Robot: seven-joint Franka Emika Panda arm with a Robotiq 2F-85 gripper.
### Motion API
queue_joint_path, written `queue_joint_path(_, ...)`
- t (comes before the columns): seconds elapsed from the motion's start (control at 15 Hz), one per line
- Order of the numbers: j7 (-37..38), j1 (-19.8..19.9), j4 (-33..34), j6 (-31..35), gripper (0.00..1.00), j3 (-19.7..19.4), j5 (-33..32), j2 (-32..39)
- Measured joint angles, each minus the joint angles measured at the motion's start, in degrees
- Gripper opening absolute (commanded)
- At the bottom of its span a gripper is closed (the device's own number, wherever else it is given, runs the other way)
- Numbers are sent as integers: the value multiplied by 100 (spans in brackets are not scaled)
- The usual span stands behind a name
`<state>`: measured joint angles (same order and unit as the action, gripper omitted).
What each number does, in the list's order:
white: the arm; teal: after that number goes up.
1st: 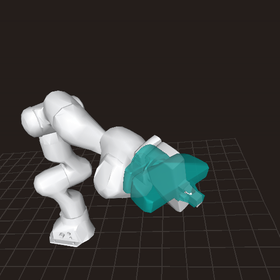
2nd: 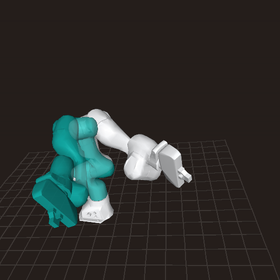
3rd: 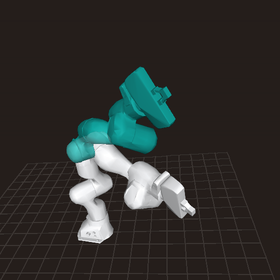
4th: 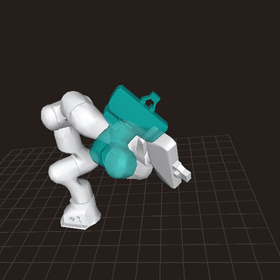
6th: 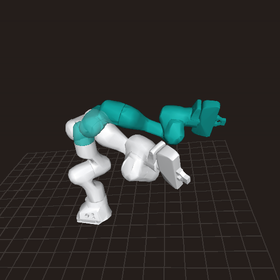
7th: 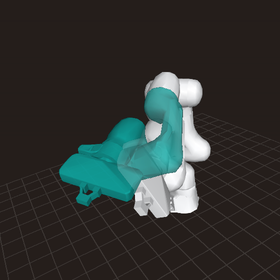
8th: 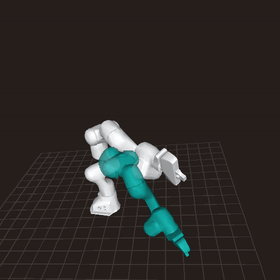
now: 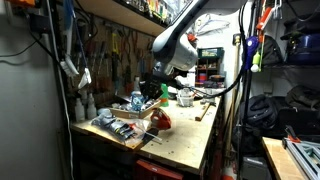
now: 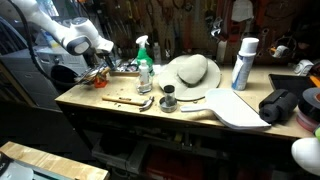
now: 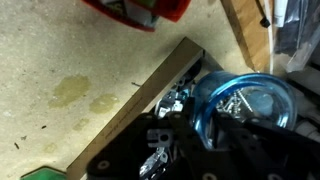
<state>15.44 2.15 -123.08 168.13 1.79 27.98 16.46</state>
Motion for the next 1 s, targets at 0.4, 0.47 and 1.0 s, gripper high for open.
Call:
queue_joint_path(0.4,454,-116,331,103,3,-113,-257,381)
queue_joint_path(0.47,510,-140,373,110,3,-149,-282,425)
queue_joint_path(1.0,1224,-751,519,126,3,-847,-911,611)
